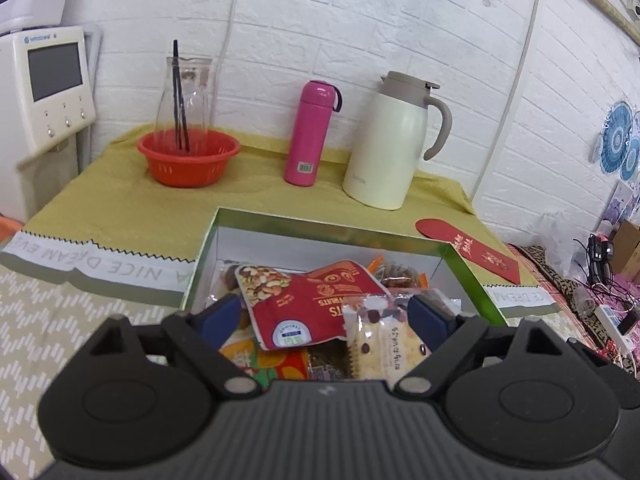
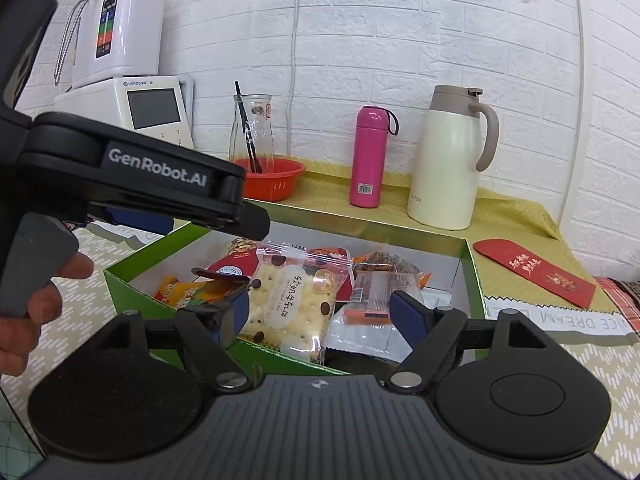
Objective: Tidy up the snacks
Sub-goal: 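Withdraw both open grippers from the green box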
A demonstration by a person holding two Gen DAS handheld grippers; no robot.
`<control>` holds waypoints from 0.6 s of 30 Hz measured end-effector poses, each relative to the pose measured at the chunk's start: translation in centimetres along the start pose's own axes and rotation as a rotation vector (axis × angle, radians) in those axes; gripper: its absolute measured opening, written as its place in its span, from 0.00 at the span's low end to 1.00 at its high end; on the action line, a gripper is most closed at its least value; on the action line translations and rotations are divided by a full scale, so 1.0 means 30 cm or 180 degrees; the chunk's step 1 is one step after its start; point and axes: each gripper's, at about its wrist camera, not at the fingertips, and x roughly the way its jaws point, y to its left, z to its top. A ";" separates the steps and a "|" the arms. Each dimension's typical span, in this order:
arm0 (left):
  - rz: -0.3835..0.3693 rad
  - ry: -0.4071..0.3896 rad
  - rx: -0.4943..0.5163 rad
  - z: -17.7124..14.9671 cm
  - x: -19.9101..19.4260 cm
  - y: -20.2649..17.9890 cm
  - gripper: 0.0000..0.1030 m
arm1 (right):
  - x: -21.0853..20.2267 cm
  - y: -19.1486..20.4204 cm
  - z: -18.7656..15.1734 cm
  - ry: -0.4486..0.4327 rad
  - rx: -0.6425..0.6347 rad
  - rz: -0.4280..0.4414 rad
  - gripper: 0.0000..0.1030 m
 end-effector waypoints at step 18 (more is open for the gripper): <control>0.0297 -0.0433 0.0279 -0.070 -0.342 -0.086 0.87 | -0.264 0.047 0.010 -0.0098 -0.0001 -0.0128 1.00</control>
